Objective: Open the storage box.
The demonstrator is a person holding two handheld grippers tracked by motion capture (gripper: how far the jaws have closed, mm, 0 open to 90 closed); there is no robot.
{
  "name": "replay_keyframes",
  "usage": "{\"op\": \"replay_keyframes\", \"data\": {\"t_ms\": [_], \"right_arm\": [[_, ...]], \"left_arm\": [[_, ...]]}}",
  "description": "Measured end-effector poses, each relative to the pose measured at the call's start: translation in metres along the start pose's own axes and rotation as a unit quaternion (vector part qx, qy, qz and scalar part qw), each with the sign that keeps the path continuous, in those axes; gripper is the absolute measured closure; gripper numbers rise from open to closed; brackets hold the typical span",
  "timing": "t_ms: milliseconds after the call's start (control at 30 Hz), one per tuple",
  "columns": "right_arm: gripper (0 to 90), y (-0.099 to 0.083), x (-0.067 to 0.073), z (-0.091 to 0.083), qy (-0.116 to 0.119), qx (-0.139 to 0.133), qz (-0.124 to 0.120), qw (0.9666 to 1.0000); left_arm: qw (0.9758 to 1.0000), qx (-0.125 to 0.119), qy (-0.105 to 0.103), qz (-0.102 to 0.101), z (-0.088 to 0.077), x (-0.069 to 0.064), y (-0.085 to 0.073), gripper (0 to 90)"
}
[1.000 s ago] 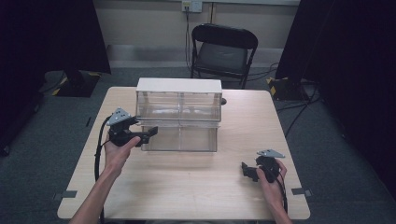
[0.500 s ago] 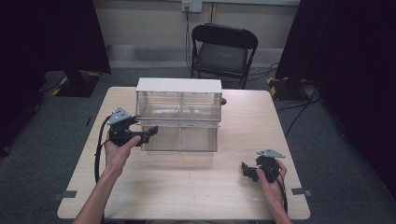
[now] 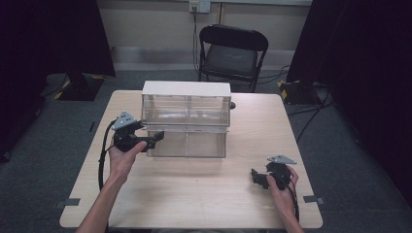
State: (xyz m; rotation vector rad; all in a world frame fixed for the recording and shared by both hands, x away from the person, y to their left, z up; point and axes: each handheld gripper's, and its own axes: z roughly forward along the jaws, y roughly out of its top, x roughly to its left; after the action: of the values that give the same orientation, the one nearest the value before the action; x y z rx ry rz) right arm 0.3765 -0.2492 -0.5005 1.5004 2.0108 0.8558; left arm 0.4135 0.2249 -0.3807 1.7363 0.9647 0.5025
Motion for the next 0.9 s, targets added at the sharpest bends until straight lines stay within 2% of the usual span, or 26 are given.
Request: {"op": "replay_keyframes", "data": {"t_ms": [900], "right_arm": [[8.3,0.0,0.0,0.0,0.0,0.0,0.0,1.0]], "left_arm": [[1.0,0.001,0.002,-0.001,0.001,0.0006,-0.0008,12.9]]}}
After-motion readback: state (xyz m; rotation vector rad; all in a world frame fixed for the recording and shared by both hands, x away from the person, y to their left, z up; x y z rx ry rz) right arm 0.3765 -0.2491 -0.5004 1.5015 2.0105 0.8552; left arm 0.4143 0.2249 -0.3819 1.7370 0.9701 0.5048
